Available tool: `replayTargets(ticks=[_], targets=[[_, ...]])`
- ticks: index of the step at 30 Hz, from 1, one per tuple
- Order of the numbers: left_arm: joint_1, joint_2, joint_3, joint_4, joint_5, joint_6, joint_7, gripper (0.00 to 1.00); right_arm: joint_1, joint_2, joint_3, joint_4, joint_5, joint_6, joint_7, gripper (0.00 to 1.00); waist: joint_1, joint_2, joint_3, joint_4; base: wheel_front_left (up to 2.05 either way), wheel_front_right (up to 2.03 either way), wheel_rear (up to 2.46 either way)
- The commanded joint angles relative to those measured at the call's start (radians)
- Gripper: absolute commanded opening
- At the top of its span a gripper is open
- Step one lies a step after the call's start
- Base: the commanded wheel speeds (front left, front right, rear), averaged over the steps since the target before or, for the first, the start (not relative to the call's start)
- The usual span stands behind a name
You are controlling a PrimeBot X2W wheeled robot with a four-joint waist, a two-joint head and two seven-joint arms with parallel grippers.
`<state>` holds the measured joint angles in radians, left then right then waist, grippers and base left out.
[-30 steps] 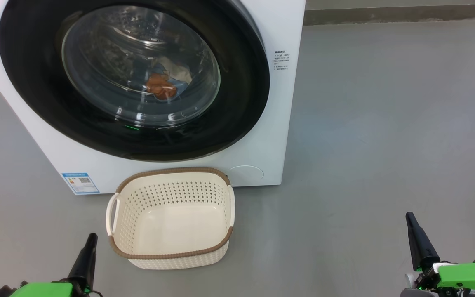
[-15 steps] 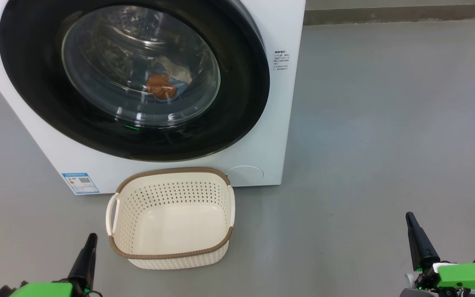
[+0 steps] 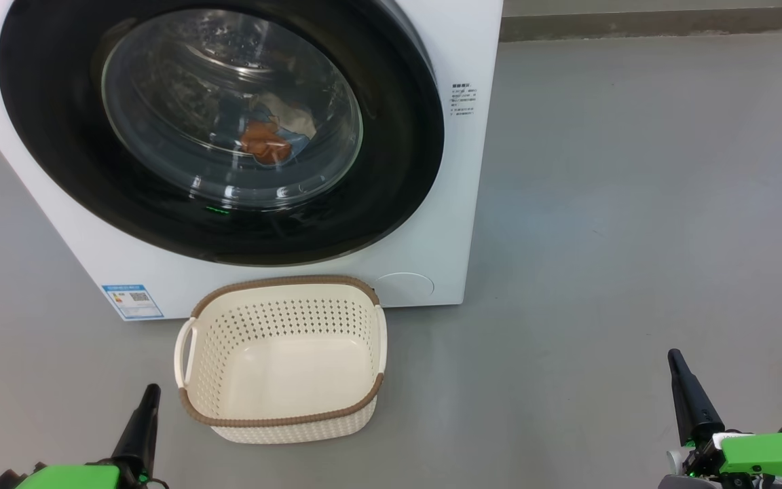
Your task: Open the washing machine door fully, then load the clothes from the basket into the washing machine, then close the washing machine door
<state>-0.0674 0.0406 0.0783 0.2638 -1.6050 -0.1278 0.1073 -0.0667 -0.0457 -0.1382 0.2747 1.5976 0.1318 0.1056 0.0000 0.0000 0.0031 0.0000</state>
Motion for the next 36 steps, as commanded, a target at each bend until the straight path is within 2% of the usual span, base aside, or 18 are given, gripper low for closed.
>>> replayTargets(ticks=[1,36], targets=[[-0.041,0.010,0.036,-0.019,-0.003,-0.003,0.006,0.00,-0.041,-0.004,0.024,-0.030,0.011,-0.001,0.008,0.00,0.0000,0.0000,0.000,0.000,0.00,0.00,0.00],[-0.041,0.010,0.036,-0.019,-0.003,-0.003,0.007,0.00,-0.041,-0.004,0.024,-0.030,0.011,-0.001,0.008,0.00,0.0000,0.0000,0.000,0.000,0.00,0.00,0.00]])
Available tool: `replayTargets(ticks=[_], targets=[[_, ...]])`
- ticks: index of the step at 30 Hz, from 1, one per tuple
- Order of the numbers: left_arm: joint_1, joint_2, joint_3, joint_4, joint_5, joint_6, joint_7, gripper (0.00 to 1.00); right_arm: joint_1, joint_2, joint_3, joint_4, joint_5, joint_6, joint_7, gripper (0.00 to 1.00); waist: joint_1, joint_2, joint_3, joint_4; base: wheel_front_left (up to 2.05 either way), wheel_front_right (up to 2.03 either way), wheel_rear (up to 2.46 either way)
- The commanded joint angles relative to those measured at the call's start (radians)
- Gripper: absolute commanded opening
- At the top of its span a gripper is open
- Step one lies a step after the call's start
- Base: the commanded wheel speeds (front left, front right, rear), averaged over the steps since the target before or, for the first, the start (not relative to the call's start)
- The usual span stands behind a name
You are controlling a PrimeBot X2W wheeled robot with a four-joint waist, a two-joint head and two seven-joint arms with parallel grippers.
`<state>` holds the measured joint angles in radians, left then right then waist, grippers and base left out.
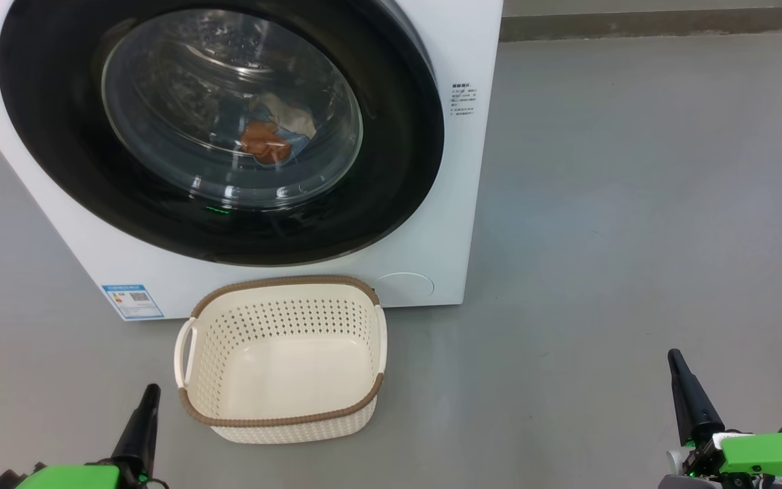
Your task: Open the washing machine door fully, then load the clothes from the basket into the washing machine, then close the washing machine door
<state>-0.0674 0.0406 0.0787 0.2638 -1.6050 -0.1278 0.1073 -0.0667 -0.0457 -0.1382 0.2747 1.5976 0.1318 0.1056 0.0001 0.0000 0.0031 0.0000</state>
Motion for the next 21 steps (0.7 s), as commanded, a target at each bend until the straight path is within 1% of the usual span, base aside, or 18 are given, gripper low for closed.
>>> replayTargets(ticks=[1,21], targets=[[-0.041,0.010,0.036,-0.019,-0.003,-0.003,0.007,0.00,-0.041,-0.004,0.024,-0.030,0.011,-0.001,0.008,0.00,-0.0001,0.0000,0.000,0.000,0.00,0.00,0.00],[-0.041,0.010,0.036,-0.019,-0.003,-0.003,0.007,0.00,-0.041,-0.004,0.024,-0.030,0.011,-0.001,0.008,0.00,-0.0001,0.0000,0.000,0.000,0.00,0.00,0.00]])
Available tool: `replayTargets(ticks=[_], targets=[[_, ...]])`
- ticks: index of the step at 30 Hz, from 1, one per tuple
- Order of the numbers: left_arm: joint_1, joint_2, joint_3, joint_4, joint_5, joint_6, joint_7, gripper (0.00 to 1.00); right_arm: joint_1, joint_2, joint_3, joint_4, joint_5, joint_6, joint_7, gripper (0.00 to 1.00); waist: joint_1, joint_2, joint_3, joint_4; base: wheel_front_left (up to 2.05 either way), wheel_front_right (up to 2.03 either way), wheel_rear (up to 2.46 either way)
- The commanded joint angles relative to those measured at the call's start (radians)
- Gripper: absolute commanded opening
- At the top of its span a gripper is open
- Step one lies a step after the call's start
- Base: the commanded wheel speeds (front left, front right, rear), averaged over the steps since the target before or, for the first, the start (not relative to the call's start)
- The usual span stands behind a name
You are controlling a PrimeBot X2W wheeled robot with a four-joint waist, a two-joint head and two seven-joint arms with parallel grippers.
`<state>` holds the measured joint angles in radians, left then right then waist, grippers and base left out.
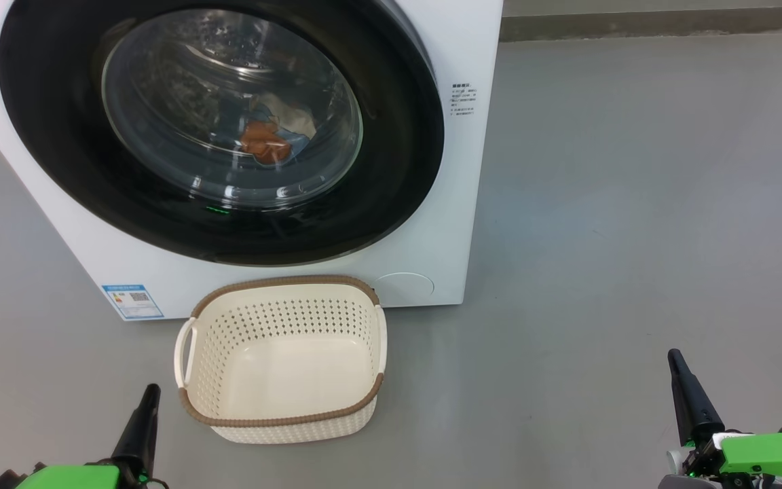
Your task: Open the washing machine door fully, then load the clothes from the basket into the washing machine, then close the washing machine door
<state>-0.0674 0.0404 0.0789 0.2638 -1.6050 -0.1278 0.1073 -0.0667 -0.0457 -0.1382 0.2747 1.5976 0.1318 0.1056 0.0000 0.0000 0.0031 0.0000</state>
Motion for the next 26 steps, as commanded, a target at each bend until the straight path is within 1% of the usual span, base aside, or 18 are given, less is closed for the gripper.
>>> replayTargets(ticks=[1,26], targets=[[-0.041,0.010,0.036,-0.019,-0.003,-0.003,0.007,0.00,-0.041,-0.004,0.024,-0.030,0.011,-0.001,0.008,0.00,0.0000,0.0000,0.000,0.000,0.00,0.00,0.00],[-0.041,0.010,0.036,-0.019,-0.003,-0.003,0.007,0.00,-0.041,-0.004,0.024,-0.030,0.011,-0.001,0.008,0.00,0.0000,0.0000,0.000,0.000,0.00,0.00,0.00]])
